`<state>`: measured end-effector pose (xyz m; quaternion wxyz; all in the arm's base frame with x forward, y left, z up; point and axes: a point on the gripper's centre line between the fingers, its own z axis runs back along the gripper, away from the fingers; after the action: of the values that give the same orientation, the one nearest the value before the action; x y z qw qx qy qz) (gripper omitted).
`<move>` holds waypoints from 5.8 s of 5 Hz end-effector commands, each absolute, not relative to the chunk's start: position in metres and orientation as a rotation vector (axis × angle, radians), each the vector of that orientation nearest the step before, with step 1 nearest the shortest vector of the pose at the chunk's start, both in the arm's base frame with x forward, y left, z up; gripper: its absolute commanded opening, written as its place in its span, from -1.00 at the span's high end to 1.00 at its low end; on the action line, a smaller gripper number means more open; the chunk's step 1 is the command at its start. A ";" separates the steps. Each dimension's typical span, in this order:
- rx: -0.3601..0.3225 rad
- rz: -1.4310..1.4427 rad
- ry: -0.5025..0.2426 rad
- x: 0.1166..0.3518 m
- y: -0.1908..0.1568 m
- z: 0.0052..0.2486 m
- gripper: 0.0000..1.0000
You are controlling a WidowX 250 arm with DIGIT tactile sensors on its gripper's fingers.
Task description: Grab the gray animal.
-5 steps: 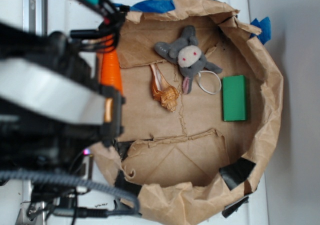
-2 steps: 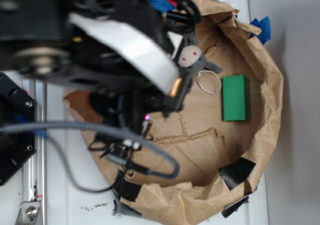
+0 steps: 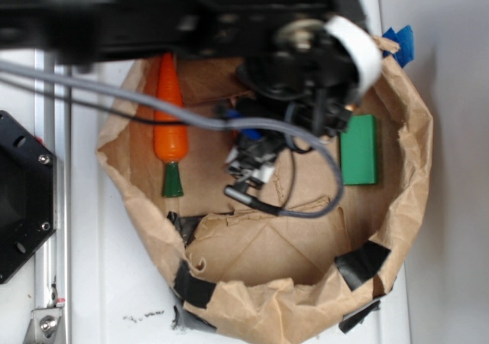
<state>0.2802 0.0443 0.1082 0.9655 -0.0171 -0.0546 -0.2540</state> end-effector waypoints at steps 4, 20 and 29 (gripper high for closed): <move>0.044 -0.575 -0.195 0.287 0.051 0.105 -1.00; 0.021 -0.209 -0.260 0.307 0.078 0.093 -1.00; 0.089 -0.251 -0.142 0.300 0.083 0.043 1.00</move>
<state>0.2966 0.0876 0.0347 0.9894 0.0388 -0.0561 -0.1279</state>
